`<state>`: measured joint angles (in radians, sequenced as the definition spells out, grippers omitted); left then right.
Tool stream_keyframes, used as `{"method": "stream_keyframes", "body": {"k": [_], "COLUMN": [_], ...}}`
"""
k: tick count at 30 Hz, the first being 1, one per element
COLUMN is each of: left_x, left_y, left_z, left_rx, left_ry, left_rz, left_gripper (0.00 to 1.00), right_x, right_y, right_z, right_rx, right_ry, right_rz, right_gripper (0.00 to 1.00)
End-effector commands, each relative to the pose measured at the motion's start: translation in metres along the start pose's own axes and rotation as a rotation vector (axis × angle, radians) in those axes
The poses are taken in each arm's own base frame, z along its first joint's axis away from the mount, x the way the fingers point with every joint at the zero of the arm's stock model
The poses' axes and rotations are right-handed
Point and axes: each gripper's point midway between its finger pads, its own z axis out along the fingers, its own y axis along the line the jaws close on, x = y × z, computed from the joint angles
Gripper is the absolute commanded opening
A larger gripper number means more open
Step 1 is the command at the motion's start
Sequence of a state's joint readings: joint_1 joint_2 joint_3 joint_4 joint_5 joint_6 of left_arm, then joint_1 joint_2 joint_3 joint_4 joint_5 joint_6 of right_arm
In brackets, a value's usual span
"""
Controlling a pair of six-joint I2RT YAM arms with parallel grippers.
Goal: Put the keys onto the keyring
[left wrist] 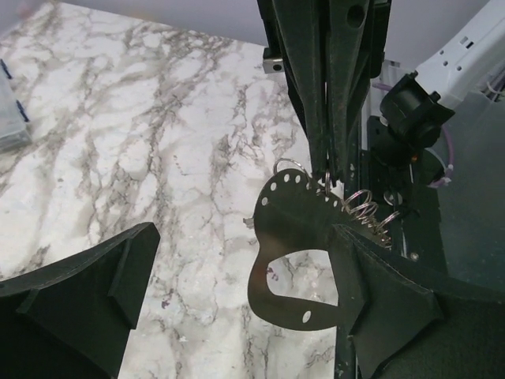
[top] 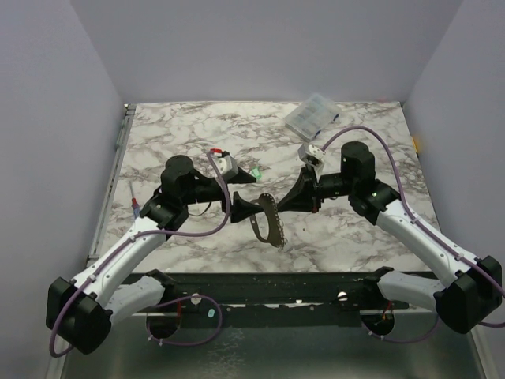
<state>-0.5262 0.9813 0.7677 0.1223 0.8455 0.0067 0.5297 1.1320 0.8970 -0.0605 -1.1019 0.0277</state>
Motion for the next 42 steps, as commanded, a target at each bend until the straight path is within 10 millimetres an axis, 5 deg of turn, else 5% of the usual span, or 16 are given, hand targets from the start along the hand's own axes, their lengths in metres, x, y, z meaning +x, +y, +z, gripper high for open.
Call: {"method": "stream_keyframes", "body": {"k": [1, 12, 15, 16, 17, 21, 22, 32, 38, 42], "left_x": [0.013, 0.02, 0.015, 0.013, 0.012, 0.007, 0.006, -0.001, -0.001, -0.001], "left_y": [-0.02, -0.045, -0.049, -0.049, -0.049, -0.049, -0.05, -0.06, -0.062, -0.063], "left_z": [0.008, 0.019, 0.02, 0.02, 0.02, 0.017, 0.016, 0.009, 0.007, 0.008], "left_rx": [0.152, 0.296, 0.333, 0.329, 0.326, 0.304, 0.305, 0.364, 0.369, 0.382], "left_ry": [0.047, 0.066, 0.059, 0.055, 0.051, 0.034, 0.032, 0.017, 0.012, 0.016], "left_rz": [-0.074, -0.185, -0.2, -0.197, -0.19, -0.163, -0.158, -0.117, -0.094, -0.101], "left_gripper": [0.95, 0.52, 0.03, 0.0, 0.0, 0.0, 0.0, 0.0, 0.0, 0.0], "right_x": [-0.011, -0.012, -0.011, -0.011, -0.011, -0.013, -0.014, -0.02, -0.006, -0.007], "right_y": [0.02, 0.017, 0.016, 0.015, 0.012, 0.005, 0.004, -0.004, 0.02, 0.015], "right_z": [-0.001, 0.001, 0.002, 0.002, 0.002, -0.001, -0.002, -0.024, -0.014, -0.014], "right_rx": [-0.09, -0.08, -0.088, -0.077, -0.061, 0.025, 0.047, 0.276, 0.086, 0.109], "right_ry": [-0.001, -0.013, -0.015, -0.017, -0.018, -0.047, -0.061, -0.206, -0.155, -0.149], "right_rz": [-0.031, -0.05, -0.045, -0.044, -0.039, -0.052, -0.062, -0.121, -0.081, -0.091], "right_gripper": [0.01, 0.01, 0.01, 0.01, 0.03, 0.52, 0.57, 0.55, 0.47, 0.45]}}
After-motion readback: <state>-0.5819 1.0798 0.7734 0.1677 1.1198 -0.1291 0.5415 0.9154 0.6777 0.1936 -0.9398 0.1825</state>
